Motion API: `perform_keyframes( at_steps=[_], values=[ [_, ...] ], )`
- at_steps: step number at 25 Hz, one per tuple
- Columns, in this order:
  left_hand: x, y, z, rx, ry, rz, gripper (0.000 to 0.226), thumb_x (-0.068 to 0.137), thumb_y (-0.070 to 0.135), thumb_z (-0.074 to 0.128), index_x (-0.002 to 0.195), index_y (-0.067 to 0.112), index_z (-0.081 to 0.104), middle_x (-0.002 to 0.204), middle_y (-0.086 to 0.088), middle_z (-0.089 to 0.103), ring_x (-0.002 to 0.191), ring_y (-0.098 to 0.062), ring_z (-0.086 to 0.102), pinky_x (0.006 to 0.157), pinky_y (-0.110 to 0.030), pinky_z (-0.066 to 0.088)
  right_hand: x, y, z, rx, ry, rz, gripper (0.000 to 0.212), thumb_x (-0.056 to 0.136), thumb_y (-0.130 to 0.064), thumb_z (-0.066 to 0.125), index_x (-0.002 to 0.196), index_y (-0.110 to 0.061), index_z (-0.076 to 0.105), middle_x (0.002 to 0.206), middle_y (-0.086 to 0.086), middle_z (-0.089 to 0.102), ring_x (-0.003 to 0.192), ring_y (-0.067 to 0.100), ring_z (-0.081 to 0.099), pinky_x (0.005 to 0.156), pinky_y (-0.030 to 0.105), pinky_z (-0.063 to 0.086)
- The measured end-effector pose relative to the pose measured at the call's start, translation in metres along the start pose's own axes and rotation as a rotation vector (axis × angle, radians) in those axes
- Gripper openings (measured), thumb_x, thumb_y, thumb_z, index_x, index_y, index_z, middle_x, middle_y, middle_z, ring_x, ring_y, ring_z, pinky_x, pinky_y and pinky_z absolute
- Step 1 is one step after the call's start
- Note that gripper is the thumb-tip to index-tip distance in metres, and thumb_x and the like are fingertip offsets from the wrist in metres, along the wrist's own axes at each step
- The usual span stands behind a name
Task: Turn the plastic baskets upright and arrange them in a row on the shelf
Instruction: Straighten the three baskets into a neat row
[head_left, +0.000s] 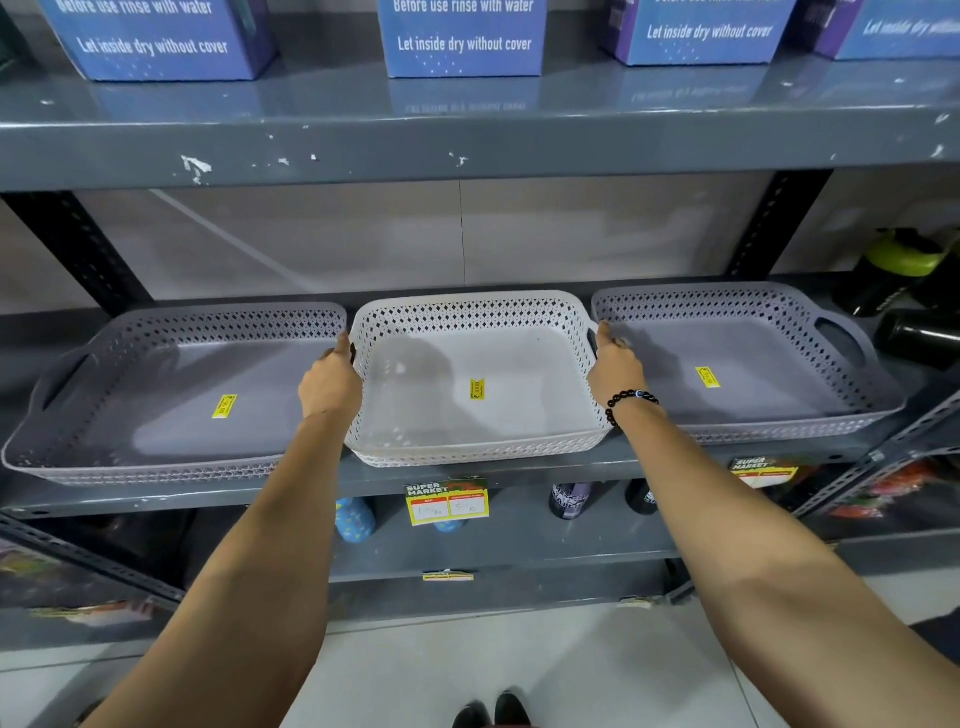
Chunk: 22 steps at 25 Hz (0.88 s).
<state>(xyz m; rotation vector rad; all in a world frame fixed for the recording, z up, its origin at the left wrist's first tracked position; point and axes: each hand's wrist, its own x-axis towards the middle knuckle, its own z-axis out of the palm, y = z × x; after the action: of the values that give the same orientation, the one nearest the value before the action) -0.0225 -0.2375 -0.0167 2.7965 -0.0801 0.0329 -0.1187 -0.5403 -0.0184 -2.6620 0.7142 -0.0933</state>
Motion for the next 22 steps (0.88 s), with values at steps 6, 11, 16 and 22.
perform_keyframes(
  at_steps=[6,11,16,22],
  values=[
    [-0.0008,-0.0001,-0.0008,-0.011,-0.001,0.0,0.063,0.091,-0.006,0.033,0.15,0.015,0.022,0.122,-0.025,0.059,0.105,-0.042,0.058,0.084,-0.046,0.05,-0.001,-0.0016,0.0002,-0.024,-0.005,0.003,0.068,0.092,0.008,0.035,0.152,-0.009,0.007,0.132,0.027,0.047,0.109,0.036,0.058,0.073,0.033,0.046],
    [-0.0026,0.0005,-0.003,-0.014,-0.003,0.005,0.062,0.092,-0.006,0.033,0.149,0.013,0.023,0.12,-0.025,0.06,0.104,-0.042,0.059,0.082,-0.046,0.049,-0.0012,-0.002,-0.0017,-0.019,-0.017,0.009,0.069,0.091,0.009,0.036,0.152,-0.009,0.007,0.131,0.027,0.047,0.09,0.029,0.058,0.052,0.023,0.039],
    [-0.0031,-0.0002,-0.002,-0.02,0.0,0.005,0.06,0.092,-0.006,0.032,0.149,0.013,0.024,0.118,-0.025,0.061,0.102,-0.042,0.06,0.08,-0.045,0.05,-0.0022,-0.0004,0.0005,0.008,-0.006,0.03,0.069,0.091,0.01,0.036,0.151,-0.009,0.009,0.135,0.026,0.044,0.111,0.037,0.056,0.074,0.034,0.049],
    [-0.0037,-0.0014,-0.0015,-0.017,0.001,0.004,0.06,0.093,-0.005,0.032,0.149,0.015,0.024,0.119,-0.024,0.06,0.103,-0.041,0.059,0.081,-0.045,0.05,-0.0036,-0.001,-0.0003,0.006,-0.014,0.036,0.069,0.091,0.009,0.037,0.151,-0.009,0.008,0.136,0.025,0.043,0.114,0.038,0.054,0.084,0.035,0.049]
  ],
)
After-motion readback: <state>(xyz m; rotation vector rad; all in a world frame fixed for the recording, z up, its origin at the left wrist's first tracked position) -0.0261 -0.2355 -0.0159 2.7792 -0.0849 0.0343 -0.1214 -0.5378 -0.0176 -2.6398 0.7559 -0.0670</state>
